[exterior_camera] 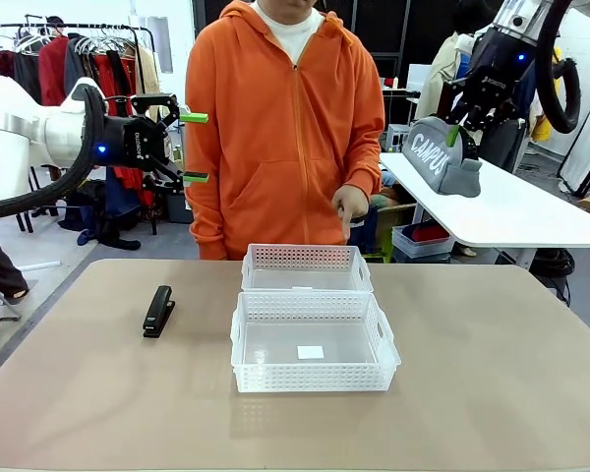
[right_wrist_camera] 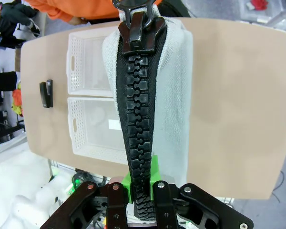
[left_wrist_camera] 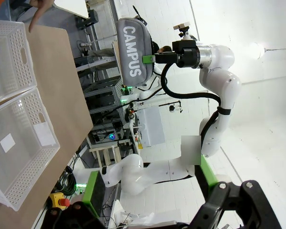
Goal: Distribute items into two baskets.
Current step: Move the picked Pencil pouch towards the Organizing basket indicated by the person, stopping as directed.
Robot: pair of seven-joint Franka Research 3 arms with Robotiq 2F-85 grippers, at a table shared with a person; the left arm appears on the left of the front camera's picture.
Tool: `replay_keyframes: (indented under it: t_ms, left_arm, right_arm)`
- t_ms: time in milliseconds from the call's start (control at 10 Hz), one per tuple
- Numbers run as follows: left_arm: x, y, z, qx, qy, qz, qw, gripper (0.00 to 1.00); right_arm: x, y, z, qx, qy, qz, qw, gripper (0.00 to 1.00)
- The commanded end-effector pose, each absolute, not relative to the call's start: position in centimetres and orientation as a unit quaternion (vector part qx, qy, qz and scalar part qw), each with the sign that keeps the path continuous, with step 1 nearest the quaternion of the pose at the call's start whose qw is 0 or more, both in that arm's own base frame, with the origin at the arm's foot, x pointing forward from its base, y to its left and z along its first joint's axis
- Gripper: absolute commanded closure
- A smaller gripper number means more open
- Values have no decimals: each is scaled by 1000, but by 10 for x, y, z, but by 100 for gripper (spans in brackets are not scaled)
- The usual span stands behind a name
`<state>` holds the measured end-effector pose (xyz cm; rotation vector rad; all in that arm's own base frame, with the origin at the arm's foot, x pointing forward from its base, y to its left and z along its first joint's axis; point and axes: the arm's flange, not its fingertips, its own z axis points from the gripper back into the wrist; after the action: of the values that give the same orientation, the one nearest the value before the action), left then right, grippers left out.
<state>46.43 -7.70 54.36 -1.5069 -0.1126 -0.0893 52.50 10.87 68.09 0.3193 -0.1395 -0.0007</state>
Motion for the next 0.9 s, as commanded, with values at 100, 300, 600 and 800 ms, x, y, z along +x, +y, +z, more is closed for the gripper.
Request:
replay_keyframes:
  t_ms: [100,300,600,800]
  left_arm:
    - [464,-77,545,-684,-52,-41,727,0]
    - [464,-77,545,-684,-52,-41,727,0]
    - [464,-77,545,-684,-52,-41,727,0]
    - [464,-77,545,-684,-52,-41,727,0]
  right_arm:
    - [532,116,680,113,-55,124,984,100]
    - [545,124,691,76,-57,220,971,100]
    - [566,142,704,53,-63,332,940,100]
    - [582,177,698,27,-40,428,903,100]
